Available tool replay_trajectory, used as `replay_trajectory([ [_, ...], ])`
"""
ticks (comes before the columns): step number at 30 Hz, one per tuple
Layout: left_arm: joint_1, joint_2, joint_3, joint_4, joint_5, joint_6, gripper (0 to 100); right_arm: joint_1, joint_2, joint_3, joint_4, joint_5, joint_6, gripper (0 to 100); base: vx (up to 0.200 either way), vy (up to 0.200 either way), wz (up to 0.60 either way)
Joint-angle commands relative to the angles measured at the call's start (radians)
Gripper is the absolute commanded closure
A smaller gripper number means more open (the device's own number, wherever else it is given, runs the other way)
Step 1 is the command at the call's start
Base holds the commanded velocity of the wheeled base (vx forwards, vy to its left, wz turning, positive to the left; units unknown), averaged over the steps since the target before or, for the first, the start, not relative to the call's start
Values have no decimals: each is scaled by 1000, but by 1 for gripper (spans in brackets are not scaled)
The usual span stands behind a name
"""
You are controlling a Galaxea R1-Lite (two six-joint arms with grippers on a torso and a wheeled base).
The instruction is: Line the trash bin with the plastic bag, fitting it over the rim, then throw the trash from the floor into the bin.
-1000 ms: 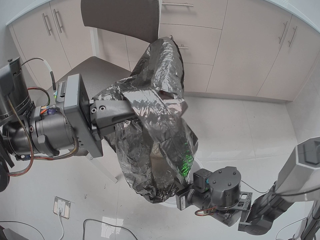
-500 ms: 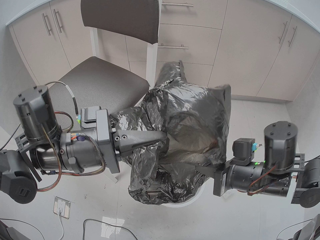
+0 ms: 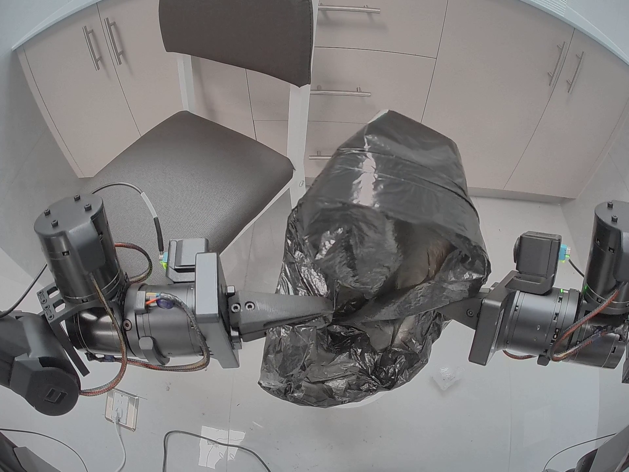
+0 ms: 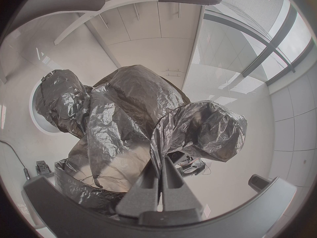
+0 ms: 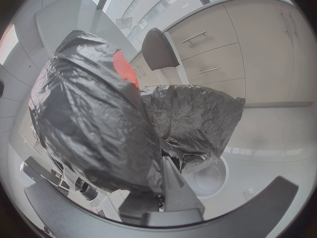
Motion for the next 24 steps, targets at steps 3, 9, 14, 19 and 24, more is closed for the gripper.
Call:
replay_trajectory([
  [3,-1,40,1,-2,1,0,100,1,3,-1,1,-1,0,100,0,0,0],
  [9,2,123,-2,-9,3,3,100,1,-10,-22,73,-3,-3,100,0,0,0],
  [14,2,213,15,-109,0,0,100,1,6,-76,219,-3,-8,100,0,0,0],
  [19,4,273,33,-172,0,-1,100,10,36,-97,277,-1,-6,100,0,0,0],
  [24,16,328,32,-183,3,0,100,16,116,-96,275,-1,-3,100,0,0,0],
])
